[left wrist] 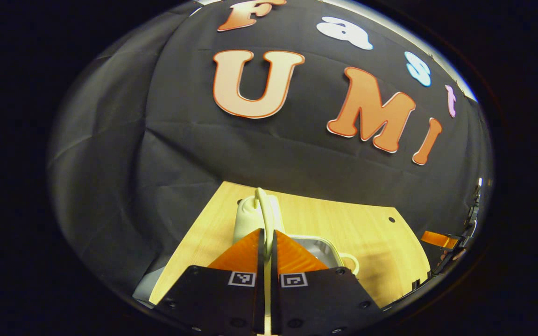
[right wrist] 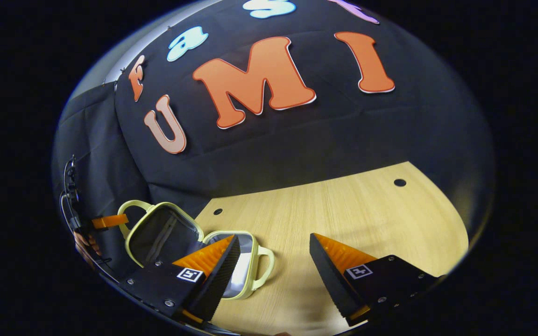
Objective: First open the suitcase, pack the skin care products into it, and then close the suitcase.
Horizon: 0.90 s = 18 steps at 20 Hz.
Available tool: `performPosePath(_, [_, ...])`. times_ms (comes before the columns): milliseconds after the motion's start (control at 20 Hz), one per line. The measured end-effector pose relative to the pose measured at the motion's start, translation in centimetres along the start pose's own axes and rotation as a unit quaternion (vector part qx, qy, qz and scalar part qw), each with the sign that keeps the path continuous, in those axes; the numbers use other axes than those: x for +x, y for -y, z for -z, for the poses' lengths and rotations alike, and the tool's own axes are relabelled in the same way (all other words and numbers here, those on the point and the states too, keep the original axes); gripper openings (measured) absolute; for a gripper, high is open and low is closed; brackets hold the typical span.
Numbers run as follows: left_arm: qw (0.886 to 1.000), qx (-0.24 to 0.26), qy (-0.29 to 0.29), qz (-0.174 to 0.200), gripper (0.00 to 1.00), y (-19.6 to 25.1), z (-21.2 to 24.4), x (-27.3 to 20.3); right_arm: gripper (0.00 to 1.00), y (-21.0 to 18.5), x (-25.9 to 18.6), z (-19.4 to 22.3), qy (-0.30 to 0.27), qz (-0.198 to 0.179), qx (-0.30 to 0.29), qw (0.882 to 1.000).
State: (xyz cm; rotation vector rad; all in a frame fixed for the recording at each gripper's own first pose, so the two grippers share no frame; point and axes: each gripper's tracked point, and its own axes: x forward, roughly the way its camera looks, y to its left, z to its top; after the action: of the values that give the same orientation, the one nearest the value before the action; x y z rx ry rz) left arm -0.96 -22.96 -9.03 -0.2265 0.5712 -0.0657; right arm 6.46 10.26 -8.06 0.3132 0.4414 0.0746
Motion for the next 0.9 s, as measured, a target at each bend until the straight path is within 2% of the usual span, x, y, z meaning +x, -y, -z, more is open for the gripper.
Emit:
performPosePath(200, [0.999, 0.021, -0.005, 0.034, 0.06, 5.4, 0.4, 0.6, 0.95, 0.3, -0.7, 0.0, -0.001, -0.006, -0.006, 1.0])
performPosePath(550, [0.994, 0.049, -0.029, 0.09, 0.06, 12.8, 2.5, 2.6, 0.95, 2.9, -2.1, -0.1, 0.004, 0.013, 0.005, 1.0])
performPosePath(900, [0.98, 0.052, -0.092, 0.169, 0.05, 20.5, 7.2, 5.8, 0.95, 4.7, -3.1, 0.7, 0.0, 0.029, 0.013, 1.0])
